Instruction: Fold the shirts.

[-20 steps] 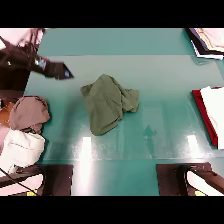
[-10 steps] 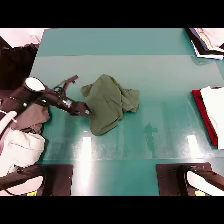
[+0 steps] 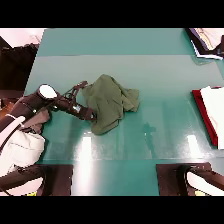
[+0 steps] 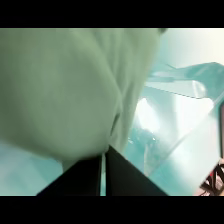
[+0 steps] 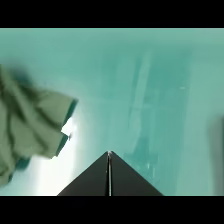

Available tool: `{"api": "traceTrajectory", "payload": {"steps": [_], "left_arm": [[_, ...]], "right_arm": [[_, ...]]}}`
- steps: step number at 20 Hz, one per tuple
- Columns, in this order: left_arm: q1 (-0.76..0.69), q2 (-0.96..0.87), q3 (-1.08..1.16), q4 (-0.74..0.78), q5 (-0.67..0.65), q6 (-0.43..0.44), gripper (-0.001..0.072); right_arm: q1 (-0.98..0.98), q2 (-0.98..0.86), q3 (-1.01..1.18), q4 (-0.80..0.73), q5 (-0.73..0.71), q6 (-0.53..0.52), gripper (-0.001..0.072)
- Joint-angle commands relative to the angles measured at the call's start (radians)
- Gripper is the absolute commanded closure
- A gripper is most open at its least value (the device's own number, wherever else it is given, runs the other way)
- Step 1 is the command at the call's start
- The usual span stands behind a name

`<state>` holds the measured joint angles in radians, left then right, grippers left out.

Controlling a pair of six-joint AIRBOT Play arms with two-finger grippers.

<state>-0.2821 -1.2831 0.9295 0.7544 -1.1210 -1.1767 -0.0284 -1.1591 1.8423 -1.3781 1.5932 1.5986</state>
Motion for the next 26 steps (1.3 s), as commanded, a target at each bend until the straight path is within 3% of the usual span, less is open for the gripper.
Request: {"api": "traceTrajectory", "payload": {"steps": [1, 6, 7, 8, 9, 11, 19, 25, 26], "left_arm": [[0.074, 0.042, 0.142, 0.017, -0.123, -0.002, 0.0684], [0.227, 0.146, 0.474, 0.118, -0.27, -0.003, 0.0684], [0.245, 0.16, 0.513, 0.135, -0.28, -0.003, 0.0684], [0.261, 0.167, 0.546, 0.145, -0.287, -0.003, 0.0684], [0.272, 0.166, 0.573, 0.151, -0.296, -0.004, 0.0684], [0.283, 0.166, 0.599, 0.175, -0.295, -0.005, 0.0684], [0.283, 0.166, 0.599, 0.246, -0.302, -0.05, 0.0684], [0.283, 0.166, 0.599, 0.246, -0.301, -0.055, 0.0684], [0.283, 0.166, 0.599, 0.246, -0.301, -0.055, 0.0684]], "right_arm": [[0.095, -0.001, -0.097, -0.001, -0.007, -0.002, 0.0689], [0.261, -0.001, -0.46, 0.034, -0.248, -0.005, 0.0683], [0.28, -0.001, -0.526, 0.095, -0.32, -0.017, 0.0594], [0.294, -0.001, -0.585, 0.163, -0.393, -0.031, 0.0431], [0.305, -0.003, -0.638, 0.229, -0.465, -0.054, 0.032], [0.327, -0.029, -0.703, 0.299, -0.558, -0.091, 0.0318], [0.357, -0.281, -0.713, 0.338, -0.674, -0.191, 0.0318], [0.357, -0.368, -0.713, 0.342, -0.709, -0.193, 0.0323], [0.358, -0.375, -0.713, 0.341, -0.709, -0.194, 0.0353]]}}
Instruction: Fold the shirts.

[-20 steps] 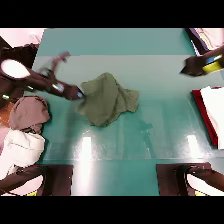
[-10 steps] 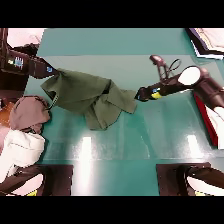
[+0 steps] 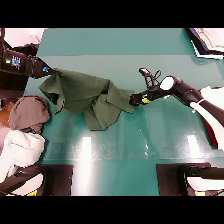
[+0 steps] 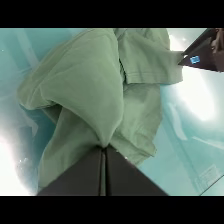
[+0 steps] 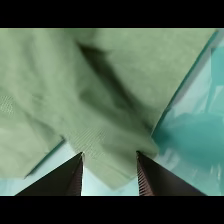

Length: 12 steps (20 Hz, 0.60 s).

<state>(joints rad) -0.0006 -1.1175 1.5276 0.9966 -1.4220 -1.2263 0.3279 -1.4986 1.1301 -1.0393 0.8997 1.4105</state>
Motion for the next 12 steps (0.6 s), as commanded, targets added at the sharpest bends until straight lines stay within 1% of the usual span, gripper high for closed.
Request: {"api": "traceTrajectory", "payload": {"steps": [1, 2, 4, 6, 7, 9, 10, 11, 12], "left_arm": [[0.001, 0.001, 0.001, 0.003, 0.0, -0.005, 0.0684], [0.002, 0.001, 0.002, 0.003, 0.0, -0.005, 0.0684], [0.002, 0.001, 0.007, 0.003, -0.001, -0.006, 0.0684], [0.002, 0.001, 0.048, 0.003, 0.001, -0.008, 0.0684], [0.001, 0.001, 0.079, 0.003, 0.003, -0.008, 0.0684], [0.001, 0.001, 0.115, -0.008, 0.011, -0.009, 0.0684], [0.001, 0.001, 0.12, -0.009, 0.01, -0.013, 0.0684], [0.001, 0.001, 0.119, -0.008, 0.0, -0.026, 0.0684], [0.001, 0.001, 0.117, -0.008, -0.013, -0.027, 0.0684]], "right_arm": [[0.006, -0.035, -0.001, -0.005, -0.02, -0.008, 0.0496], [0.007, -0.029, 0.004, -0.008, -0.025, -0.037, 0.0683], [0.006, 0.003, 0.034, -0.036, -0.027, -0.068, 0.0692], [0.005, 0.071, 0.093, -0.148, -0.029, -0.06, 0.0693], [0.005, 0.102, 0.125, -0.188, -0.029, -0.032, 0.0693], [0.005, 0.131, 0.163, -0.192, -0.021, -0.03, 0.0691], [0.005, 0.127, 0.164, -0.191, -0.021, -0.032, 0.0653], [0.005, 0.109, 0.164, -0.189, -0.02, -0.032, 0.0378], [0.006, 0.083, 0.164, -0.182, -0.011, -0.032, 0.017]]}}
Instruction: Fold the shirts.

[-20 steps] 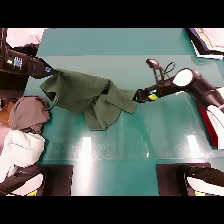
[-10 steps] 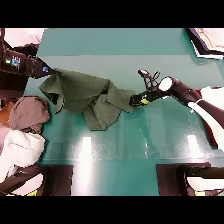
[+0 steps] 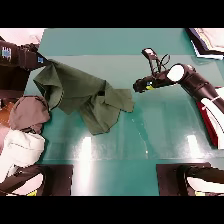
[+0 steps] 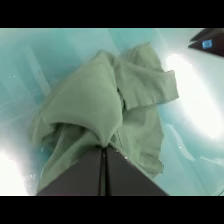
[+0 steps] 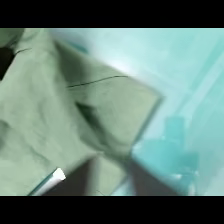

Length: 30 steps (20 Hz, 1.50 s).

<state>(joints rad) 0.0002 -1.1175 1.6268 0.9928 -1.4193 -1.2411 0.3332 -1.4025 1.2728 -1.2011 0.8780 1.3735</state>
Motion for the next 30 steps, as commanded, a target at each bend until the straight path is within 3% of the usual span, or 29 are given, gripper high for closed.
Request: {"api": "traceTrajectory", "payload": {"steps": [1, 6, 10, 11, 13, 14, 17, 21, 27, 30], "left_arm": [[0.0, 0.001, 0.017, -0.004, -0.03, -0.012, 0.0684], [0.0, 0.001, 0.017, -0.002, -0.04, -0.013, 0.0684], [0.0, 0.0, 0.016, 0.003, -0.04, -0.012, 0.0684], [0.0, 0.0, 0.016, 0.004, -0.039, -0.012, 0.0684], [0.001, 0.0, 0.016, 0.004, -0.04, -0.012, 0.0684], [0.0, 0.0, 0.016, 0.004, -0.041, -0.012, 0.0684], [0.001, 0.0, 0.027, 0.005, -0.04, -0.012, 0.0684], [0.001, 0.0, 0.171, 0.004, -0.048, -0.016, 0.0684], [0.0, 0.008, 0.47, -0.025, -0.088, -0.064, 0.0684], [0.0, 0.08, 0.481, -0.116, -0.038, -0.069, 0.0684]], "right_arm": [[0.005, -0.04, 0.022, -0.02, 0.027, 0.005, 0.0154], [0.075, -0.188, 0.026, -0.019, 0.041, -0.051, 0.0155], [0.117, -0.297, 0.12, -0.021, 0.149, -0.101, 0.0159], [0.12, -0.314, 0.148, -0.024, 0.164, -0.102, 0.0202], [0.124, -0.32, 0.186, -0.034, 0.162, -0.103, 0.0563], [0.124, -0.32, 0.209, -0.05, 0.171, -0.103, 0.0691], [0.124, -0.283, 0.313, -0.203, 0.29, -0.097, 0.0693], [0.105, -0.082, 0.461, -0.494, 0.392, -0.035, 0.0693], [0.0, 0.239, 0.729, -0.494, 0.403, 0.06, 0.0694], [0.001, 0.354, 0.816, -0.496, 0.334, 0.069, 0.0694]]}}
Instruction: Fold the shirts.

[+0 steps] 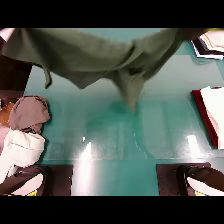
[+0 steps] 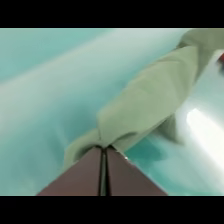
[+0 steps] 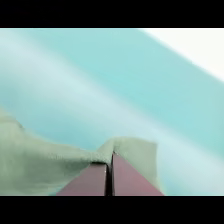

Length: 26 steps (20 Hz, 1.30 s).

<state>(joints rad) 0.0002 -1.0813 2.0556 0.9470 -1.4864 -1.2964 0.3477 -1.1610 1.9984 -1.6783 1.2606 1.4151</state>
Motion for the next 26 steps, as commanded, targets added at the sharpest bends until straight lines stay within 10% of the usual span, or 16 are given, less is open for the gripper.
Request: {"api": "traceTrajectory", "payload": {"steps": [1, 8, 14, 20, 26], "left_arm": [[0.0, 0.068, 0.052, -0.098, 0.034, -0.014, 0.0684], [0.0, 0.131, 0.023, -0.319, 0.023, -0.013, 0.0684], [0.0, 0.122, -0.407, -0.172, 0.009, -0.003, 0.0684], [0.001, 0.094, -1.007, 0.001, 0.312, 0.051, 0.0684], [0.001, -0.18, -0.941, 0.038, 0.502, 0.028, 0.0682]], "right_arm": [[-0.014, 0.158, 0.085, -0.026, -0.098, 0.045, 0.0694], [-0.014, 0.304, -0.007, -0.132, -0.219, 0.103, 0.0696], [-0.014, 0.01, 0.116, -0.13, 0.085, 0.101, 0.0696], [-0.026, -0.291, -0.18, -0.086, 0.13, 0.102, 0.0693], [-0.129, -0.523, -0.161, 0.173, 0.02, 0.122, 0.0606]]}}
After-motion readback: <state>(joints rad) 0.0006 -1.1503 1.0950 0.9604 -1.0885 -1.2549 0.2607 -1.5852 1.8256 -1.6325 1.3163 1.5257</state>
